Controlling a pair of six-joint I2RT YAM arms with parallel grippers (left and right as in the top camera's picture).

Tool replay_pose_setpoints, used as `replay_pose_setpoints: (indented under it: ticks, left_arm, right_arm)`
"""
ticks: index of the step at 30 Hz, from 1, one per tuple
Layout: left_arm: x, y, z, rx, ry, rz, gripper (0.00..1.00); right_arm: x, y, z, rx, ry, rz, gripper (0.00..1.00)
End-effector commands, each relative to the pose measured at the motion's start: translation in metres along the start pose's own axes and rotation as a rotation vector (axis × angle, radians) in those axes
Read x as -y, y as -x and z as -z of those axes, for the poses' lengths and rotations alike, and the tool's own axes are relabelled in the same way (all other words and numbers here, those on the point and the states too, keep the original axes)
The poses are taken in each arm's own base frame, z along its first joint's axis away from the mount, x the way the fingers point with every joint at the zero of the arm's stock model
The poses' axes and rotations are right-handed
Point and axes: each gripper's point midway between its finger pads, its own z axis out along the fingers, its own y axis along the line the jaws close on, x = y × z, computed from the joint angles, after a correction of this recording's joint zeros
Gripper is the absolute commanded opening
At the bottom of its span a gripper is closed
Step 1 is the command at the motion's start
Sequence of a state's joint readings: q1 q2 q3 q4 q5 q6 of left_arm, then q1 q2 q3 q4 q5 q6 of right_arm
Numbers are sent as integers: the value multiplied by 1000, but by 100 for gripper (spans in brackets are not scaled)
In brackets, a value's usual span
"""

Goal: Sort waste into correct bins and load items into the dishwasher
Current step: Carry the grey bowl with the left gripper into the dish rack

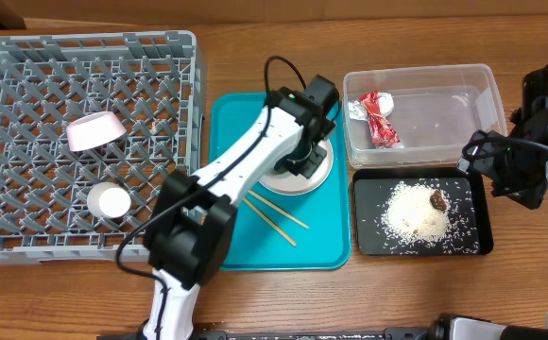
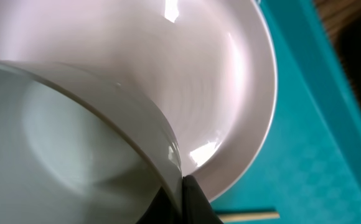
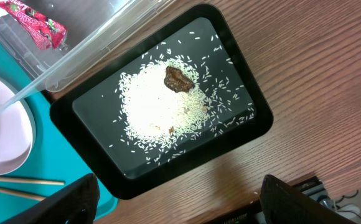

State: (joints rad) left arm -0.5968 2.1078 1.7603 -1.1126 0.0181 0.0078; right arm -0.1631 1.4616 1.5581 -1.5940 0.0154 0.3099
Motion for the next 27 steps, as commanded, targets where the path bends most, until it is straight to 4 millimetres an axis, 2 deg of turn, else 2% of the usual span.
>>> replay_pose_setpoints:
  ticks: [1, 4, 7, 10, 15, 21, 27]
  left_arm:
    - [-22, 26, 89, 236, -44, 99, 4]
    - [-46, 27, 129, 343, -120, 161, 4]
    - [-79, 23, 162, 449, -225, 222, 4]
    - [-117, 16, 178, 523, -323, 296, 4]
    - [-182, -1, 183, 609, -490, 447, 4]
    - [-226, -17, 178, 710, -742, 511, 4]
    - [-257, -28, 163, 792, -985, 570, 4]
  right_arm:
    - [0, 5, 10, 43, 7, -3, 84]
    - [0, 5, 10, 44, 7, -3, 84]
    - [0, 5, 10, 44, 7, -3, 84]
    - [0, 5, 10, 44, 7, -3, 84]
    - [0, 5, 10, 44, 7, -3, 84]
    - [0, 5, 10, 44, 7, -3, 84]
    - [0, 5, 10, 44, 7, -3, 84]
